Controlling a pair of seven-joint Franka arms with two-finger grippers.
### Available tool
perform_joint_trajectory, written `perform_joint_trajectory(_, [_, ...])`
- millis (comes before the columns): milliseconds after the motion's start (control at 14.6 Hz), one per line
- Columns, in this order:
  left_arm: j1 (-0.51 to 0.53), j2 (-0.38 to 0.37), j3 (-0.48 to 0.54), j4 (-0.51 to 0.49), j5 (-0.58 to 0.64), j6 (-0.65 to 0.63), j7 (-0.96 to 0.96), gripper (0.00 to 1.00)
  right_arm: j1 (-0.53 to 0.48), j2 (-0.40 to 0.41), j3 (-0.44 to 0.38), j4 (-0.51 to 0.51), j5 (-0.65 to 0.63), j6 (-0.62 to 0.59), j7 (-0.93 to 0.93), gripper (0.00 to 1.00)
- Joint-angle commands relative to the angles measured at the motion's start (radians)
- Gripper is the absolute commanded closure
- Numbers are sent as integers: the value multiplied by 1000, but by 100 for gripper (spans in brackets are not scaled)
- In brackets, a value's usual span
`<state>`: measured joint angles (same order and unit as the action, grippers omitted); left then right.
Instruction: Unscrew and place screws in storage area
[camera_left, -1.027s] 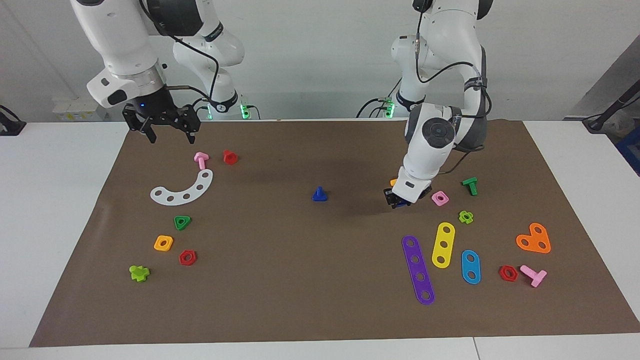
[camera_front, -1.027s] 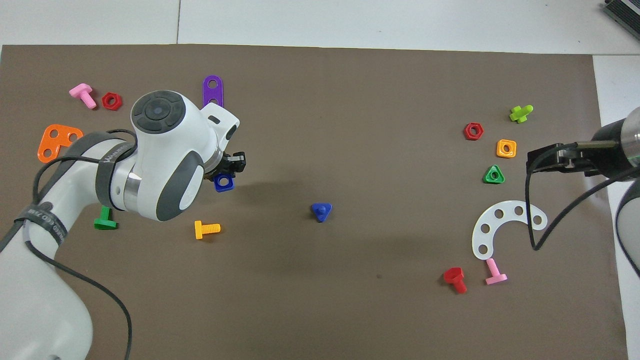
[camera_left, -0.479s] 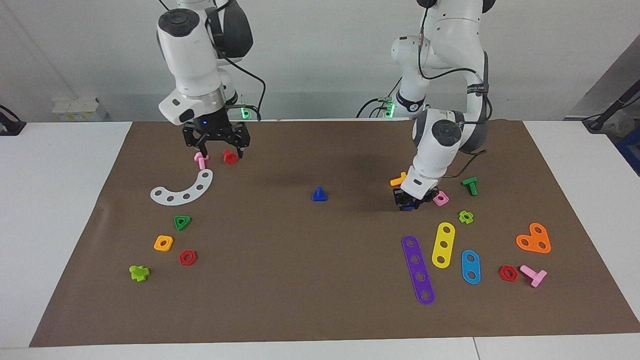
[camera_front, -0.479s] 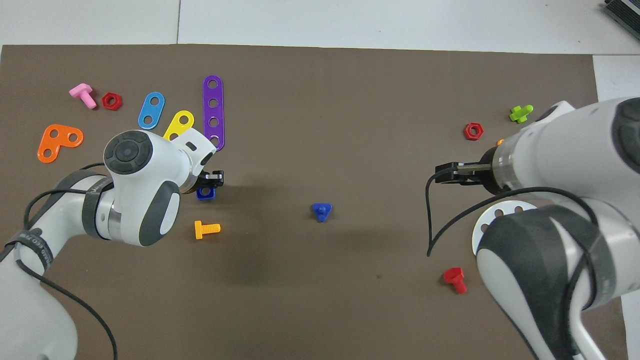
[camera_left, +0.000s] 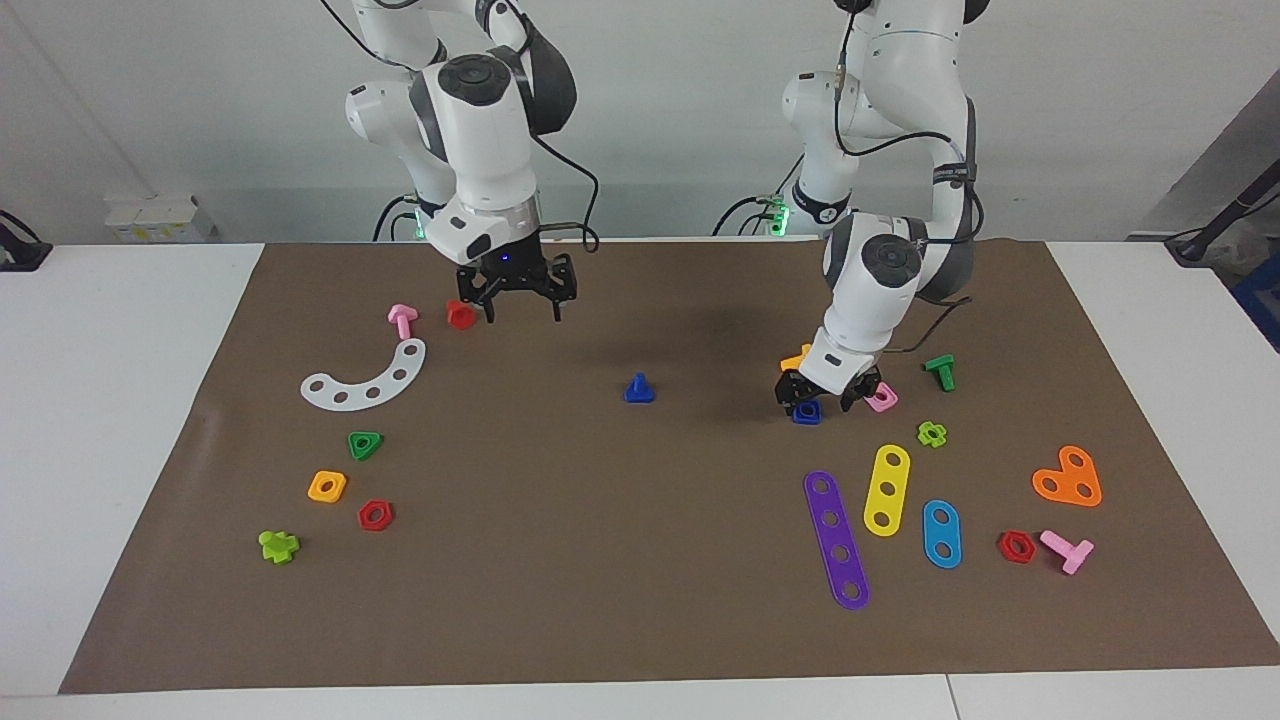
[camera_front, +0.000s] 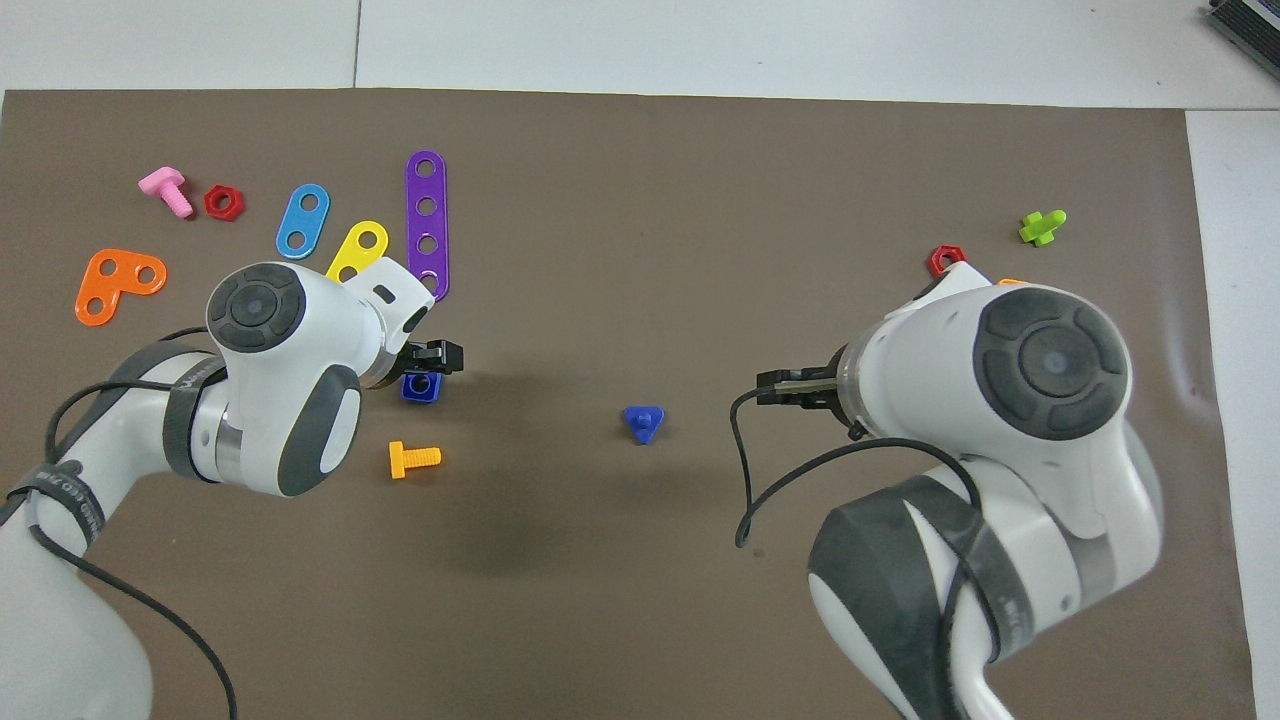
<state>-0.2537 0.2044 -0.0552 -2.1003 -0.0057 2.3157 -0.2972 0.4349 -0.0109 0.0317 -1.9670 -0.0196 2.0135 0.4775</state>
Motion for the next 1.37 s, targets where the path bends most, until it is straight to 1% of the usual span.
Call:
perform_joint_trajectory(0, [13, -77, 4, -12, -20, -108, 53, 0, 56, 73, -4, -7, 4, 101, 82, 1])
perform_joint_trajectory(137, [54, -111, 5, 6, -20, -206, 116, 0, 83, 142, -4, -7, 4, 190, 122, 1])
perform_joint_trajectory(274, [106, -154, 5, 6, -20, -281, 199, 0, 109, 190, -3, -7, 4, 252, 133, 1])
perform_joint_trajectory(411, [172, -184, 5, 6, -20, -344, 286, 0, 143, 230, -4, -7, 3, 290, 168, 1])
perform_joint_trajectory(548, [221, -210, 6, 3, -20, -399, 317, 0, 168, 255, -4, -7, 1, 335, 206, 2])
perform_joint_trajectory(753, [269, -266, 8, -6, -20, -415, 314, 0, 183, 279, -4, -4, -11, 346, 208, 4])
perform_joint_trajectory(959, [284, -354, 8, -1, -20, -432, 309, 0, 211, 325, -6, -1, -17, 399, 208, 8])
perform_joint_trajectory(1096, [284, -404, 8, 5, -20, -455, 303, 0, 205, 327, -6, -1, -52, 399, 207, 8])
perform_joint_trajectory(1301, [284, -450, 8, 23, -20, -486, 308, 0, 206, 325, -6, -6, -60, 399, 208, 12])
